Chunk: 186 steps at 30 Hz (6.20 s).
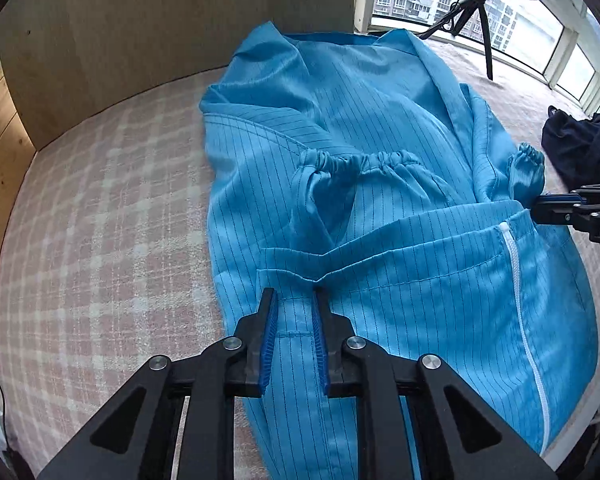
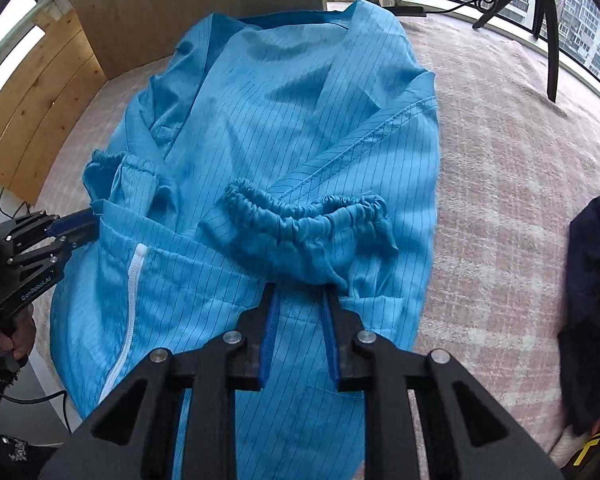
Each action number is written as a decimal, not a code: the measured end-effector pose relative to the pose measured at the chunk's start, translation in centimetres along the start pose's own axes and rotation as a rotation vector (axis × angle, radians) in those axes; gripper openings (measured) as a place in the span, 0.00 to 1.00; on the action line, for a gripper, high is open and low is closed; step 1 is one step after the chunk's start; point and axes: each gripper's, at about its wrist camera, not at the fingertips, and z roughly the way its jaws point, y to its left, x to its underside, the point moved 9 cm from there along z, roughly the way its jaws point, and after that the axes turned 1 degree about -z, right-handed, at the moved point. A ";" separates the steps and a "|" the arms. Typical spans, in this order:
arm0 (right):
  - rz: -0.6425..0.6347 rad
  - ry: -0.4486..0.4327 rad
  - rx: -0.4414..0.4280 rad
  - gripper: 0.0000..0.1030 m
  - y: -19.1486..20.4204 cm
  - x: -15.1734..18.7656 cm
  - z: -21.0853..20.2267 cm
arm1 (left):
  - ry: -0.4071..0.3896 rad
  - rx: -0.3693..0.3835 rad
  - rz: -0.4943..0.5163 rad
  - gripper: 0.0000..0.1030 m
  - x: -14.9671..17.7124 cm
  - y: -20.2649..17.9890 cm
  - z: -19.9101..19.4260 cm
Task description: Fold clothes
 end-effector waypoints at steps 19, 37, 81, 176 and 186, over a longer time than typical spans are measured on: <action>0.036 -0.298 -0.037 0.51 -4.3 -9.2 -24.1 | -0.213 0.024 0.026 0.46 -13.7 8.2 -14.1; -0.188 0.038 0.006 0.51 -8.1 -22.6 9.0 | 0.082 0.108 0.157 0.53 -22.5 3.1 12.0; -0.327 -0.069 -0.108 0.34 7.9 18.0 -13.4 | 0.018 0.230 0.395 0.19 18.4 -4.6 -19.2; 0.187 -0.096 0.033 0.56 -4.2 6.2 -3.1 | -0.004 -0.032 -0.223 0.96 5.1 0.6 -3.0; 0.326 -0.158 -0.028 0.56 -6.9 9.1 -6.9 | -0.013 0.060 -0.412 0.94 7.3 4.0 -6.0</action>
